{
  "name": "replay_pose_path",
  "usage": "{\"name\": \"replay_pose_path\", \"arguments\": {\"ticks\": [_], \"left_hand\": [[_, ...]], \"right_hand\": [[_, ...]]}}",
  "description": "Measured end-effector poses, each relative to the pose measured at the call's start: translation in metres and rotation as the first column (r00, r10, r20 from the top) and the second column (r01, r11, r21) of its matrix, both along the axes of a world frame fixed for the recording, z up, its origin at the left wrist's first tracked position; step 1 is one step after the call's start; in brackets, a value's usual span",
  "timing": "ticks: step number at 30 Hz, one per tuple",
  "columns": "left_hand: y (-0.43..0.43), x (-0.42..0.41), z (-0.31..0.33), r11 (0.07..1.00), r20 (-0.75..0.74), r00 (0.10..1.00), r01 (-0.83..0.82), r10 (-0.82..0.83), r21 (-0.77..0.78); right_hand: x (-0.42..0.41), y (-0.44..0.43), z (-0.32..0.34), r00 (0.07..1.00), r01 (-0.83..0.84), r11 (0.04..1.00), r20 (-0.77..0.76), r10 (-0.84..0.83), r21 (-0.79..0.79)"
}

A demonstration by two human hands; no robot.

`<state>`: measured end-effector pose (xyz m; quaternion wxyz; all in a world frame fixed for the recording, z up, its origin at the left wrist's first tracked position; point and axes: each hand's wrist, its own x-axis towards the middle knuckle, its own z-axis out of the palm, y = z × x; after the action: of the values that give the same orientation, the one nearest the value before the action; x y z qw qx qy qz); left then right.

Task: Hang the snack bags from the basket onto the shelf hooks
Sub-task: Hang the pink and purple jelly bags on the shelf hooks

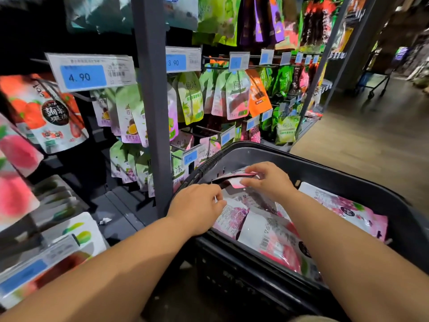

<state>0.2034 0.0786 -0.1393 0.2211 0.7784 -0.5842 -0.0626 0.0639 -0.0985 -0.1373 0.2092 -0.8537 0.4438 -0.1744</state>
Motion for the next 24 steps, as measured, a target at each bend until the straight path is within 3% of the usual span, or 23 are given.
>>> {"name": "replay_pose_path", "arguments": {"ticks": [8,13,17,24], "left_hand": [[0.001,-0.002,0.002,1.0,-0.004,1.0,-0.007,0.007,0.004],[0.002,-0.002,0.002,1.0,0.01,1.0,-0.005,0.005,0.008],[0.002,-0.002,0.0,1.0,0.024,1.0,-0.011,0.011,0.0],[0.002,-0.006,0.004,1.0,0.041,0.999,-0.001,0.001,-0.005]], "right_hand": [[0.001,0.008,-0.001,0.991,0.071,0.997,0.112,-0.072,0.012],[-0.001,0.008,0.0,0.942,0.109,0.993,0.322,-0.091,-0.04],[-0.013,0.01,0.016,0.819,0.204,0.974,0.562,-0.115,-0.098],[-0.033,0.027,0.054,0.504,0.311,0.937,0.863,-0.019,-0.161]]}}
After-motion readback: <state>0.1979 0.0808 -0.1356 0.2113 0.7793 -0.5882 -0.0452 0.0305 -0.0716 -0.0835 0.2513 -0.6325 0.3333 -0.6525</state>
